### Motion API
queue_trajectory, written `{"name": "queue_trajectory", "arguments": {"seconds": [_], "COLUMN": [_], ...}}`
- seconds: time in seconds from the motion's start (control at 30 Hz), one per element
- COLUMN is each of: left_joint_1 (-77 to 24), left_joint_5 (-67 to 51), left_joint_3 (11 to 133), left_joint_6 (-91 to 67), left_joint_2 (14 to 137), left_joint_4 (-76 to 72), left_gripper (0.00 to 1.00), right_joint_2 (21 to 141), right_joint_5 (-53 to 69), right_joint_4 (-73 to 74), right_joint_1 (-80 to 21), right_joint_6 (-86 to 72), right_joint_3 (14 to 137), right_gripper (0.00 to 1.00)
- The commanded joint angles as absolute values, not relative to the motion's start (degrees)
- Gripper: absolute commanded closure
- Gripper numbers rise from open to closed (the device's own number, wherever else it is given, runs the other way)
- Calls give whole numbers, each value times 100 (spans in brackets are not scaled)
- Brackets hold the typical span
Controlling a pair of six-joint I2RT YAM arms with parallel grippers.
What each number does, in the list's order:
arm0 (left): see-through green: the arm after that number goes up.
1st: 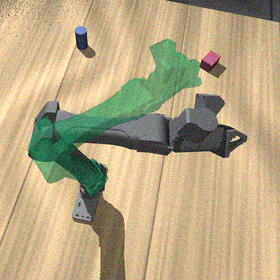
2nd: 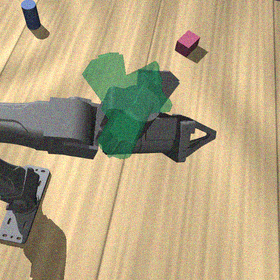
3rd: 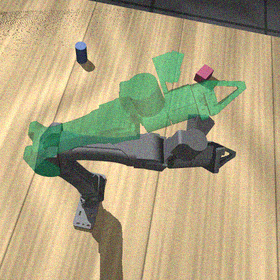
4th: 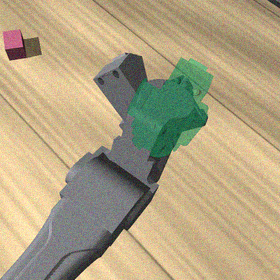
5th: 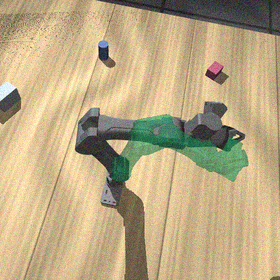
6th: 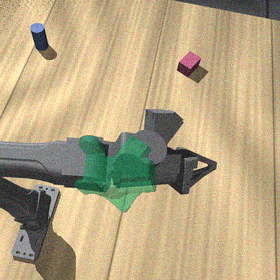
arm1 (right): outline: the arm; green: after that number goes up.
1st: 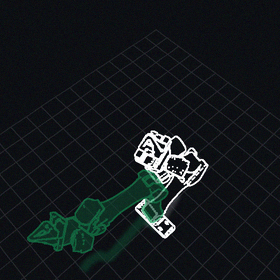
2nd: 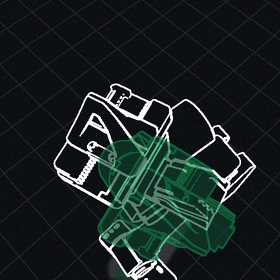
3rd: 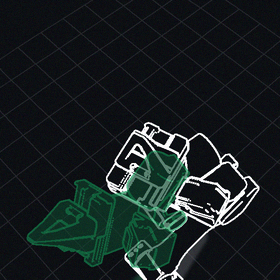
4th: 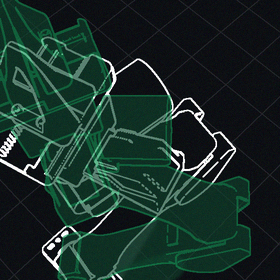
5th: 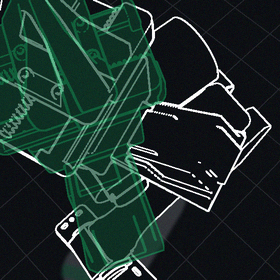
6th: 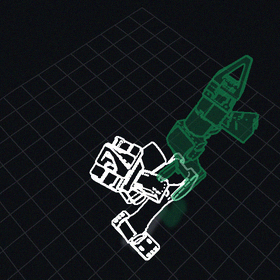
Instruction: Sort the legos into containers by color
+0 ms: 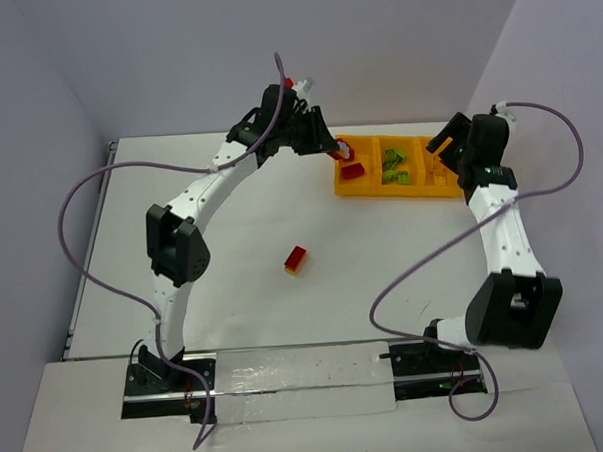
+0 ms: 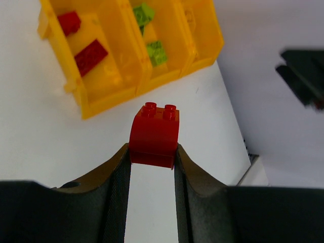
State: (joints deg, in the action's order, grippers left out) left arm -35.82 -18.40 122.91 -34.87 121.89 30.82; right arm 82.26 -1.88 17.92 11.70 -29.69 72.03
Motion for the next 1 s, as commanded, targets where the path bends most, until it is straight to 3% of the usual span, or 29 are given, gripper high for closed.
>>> {"name": "queue_trajectory", "arguments": {"seconds": [0.0,0.23,0.5,0.57,0.63,0.73,0.87,0.97], "left_joint_1": [-3610,-3604,-3604,-3604,-3604,-3604,-3604,-3612], "left_joint_5": [-1866,-1296,-990,-922,-945,-1057,-1153,-1222], "left_joint_3": [13513,13669,14108,14116,14124,14129,14132,14113], "left_joint_6": [-3440,-3717,-3953,-3945,-3930,-3911,-3911,-3894], "left_joint_2": [13000,13839,14660,14724,14762,14796,14721,14555], "left_joint_4": [2689,1085,365,343,327,291,257,281], "left_gripper": [100,100,98,81,48,17,4,3], "right_joint_2": [7087,5390,4951,4970,5047,5145,5223,5244], "right_joint_5": [73,-14,-394,-354,-262,-177,-175,-176], "right_joint_4": [1736,2361,2796,2751,2636,2555,2524,2528], "right_joint_1": [892,851,640,625,625,619,608,598], "right_joint_6": [-3085,-3147,-3100,-3087,-3110,-3099,-3038,-2986], "right_joint_3": [6402,5570,5420,5401,5347,5352,5409,5440], "right_gripper": [16,16,16,16,16,16,16,16]}}
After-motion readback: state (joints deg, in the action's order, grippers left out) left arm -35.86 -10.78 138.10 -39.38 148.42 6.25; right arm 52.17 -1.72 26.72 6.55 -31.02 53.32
